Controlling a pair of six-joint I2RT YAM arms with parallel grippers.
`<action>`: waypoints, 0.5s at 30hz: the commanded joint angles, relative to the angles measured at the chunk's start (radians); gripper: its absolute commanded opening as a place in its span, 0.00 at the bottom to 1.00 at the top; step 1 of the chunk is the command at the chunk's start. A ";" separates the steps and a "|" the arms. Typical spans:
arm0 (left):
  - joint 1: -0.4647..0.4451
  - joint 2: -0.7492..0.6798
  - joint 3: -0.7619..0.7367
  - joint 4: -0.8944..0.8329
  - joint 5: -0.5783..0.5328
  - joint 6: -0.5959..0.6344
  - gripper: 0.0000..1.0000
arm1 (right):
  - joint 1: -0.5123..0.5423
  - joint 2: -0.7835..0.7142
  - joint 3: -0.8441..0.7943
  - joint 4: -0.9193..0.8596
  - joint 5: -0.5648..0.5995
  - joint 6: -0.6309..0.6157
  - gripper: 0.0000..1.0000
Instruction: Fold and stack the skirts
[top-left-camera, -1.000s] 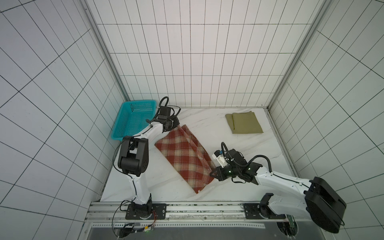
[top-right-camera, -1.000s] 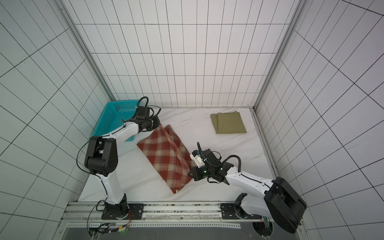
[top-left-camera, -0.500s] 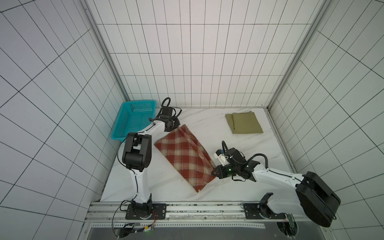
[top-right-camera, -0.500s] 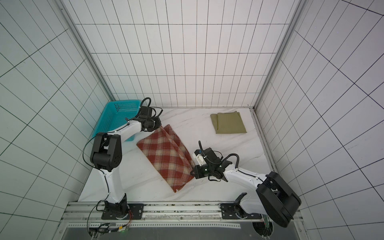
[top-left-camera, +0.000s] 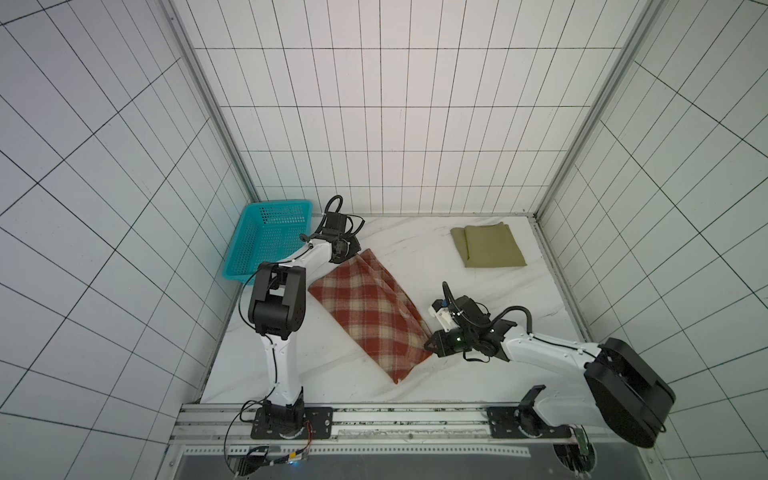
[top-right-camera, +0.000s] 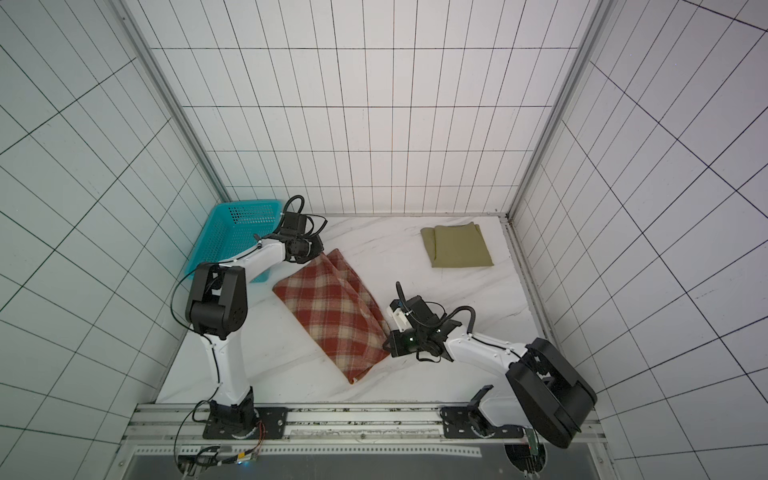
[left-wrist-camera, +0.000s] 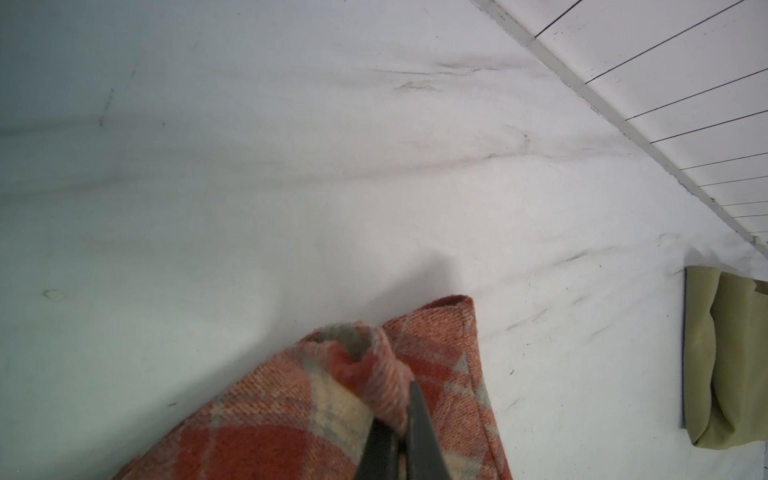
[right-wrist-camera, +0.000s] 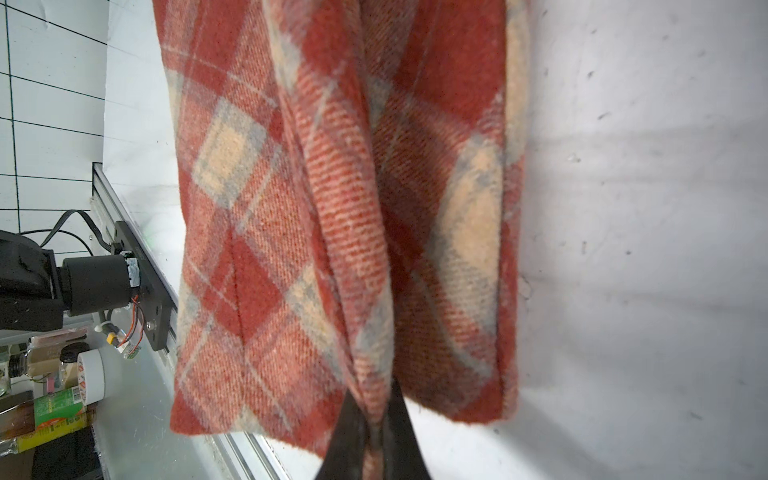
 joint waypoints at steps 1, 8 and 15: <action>0.014 0.016 0.041 0.062 -0.058 0.010 0.00 | -0.007 0.004 0.061 -0.100 0.008 -0.018 0.00; 0.013 0.024 0.046 0.074 -0.029 0.009 0.00 | -0.009 0.024 0.084 -0.116 0.025 -0.033 0.02; 0.006 0.017 0.058 0.071 -0.019 0.014 0.00 | -0.011 0.035 0.091 -0.128 0.032 -0.040 0.00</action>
